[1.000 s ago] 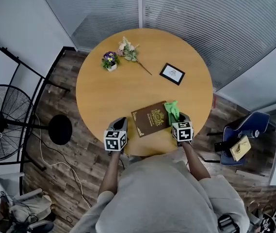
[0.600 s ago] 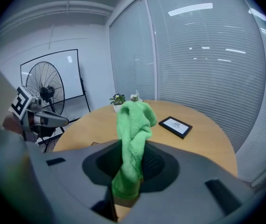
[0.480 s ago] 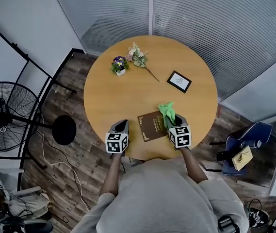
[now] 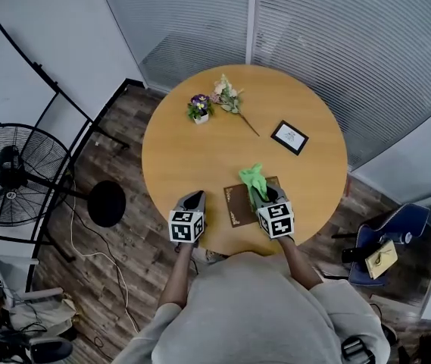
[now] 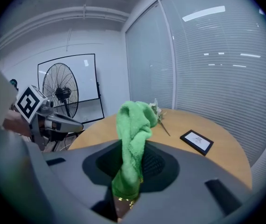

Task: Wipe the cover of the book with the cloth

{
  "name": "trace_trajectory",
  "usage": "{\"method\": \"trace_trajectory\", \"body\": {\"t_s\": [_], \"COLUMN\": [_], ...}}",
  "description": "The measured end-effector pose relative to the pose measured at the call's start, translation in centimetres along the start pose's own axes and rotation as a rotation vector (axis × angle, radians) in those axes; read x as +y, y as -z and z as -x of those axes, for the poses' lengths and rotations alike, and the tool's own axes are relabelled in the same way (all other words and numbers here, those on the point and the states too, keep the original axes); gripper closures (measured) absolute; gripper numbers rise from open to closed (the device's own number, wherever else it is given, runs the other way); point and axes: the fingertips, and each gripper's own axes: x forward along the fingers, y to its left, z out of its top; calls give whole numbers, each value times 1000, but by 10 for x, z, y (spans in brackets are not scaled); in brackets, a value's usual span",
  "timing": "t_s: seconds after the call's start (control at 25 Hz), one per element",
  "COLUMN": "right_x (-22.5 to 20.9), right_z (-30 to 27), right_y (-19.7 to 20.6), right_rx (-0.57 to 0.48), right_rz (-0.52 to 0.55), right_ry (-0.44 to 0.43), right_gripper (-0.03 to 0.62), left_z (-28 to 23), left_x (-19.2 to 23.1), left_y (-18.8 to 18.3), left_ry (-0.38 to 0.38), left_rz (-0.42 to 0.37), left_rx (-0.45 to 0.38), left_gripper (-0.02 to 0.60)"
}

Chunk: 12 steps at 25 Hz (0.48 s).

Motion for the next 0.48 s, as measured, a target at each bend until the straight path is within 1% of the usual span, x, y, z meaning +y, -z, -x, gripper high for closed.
{"method": "trace_trajectory", "body": {"t_s": [0.16, 0.48], "right_x": [8, 11], "right_z": [-4, -2], "right_y": [-2, 0], "right_rx": [3, 9], "right_rz": [13, 10], "right_ry": [-13, -12], "right_gripper": [496, 496], "left_z": [1, 3], "left_x": [2, 0], "left_y": [0, 2], "left_ry": [-2, -1], "left_rz": [1, 7], "left_rx": [-1, 0], "left_gripper": [572, 572]}}
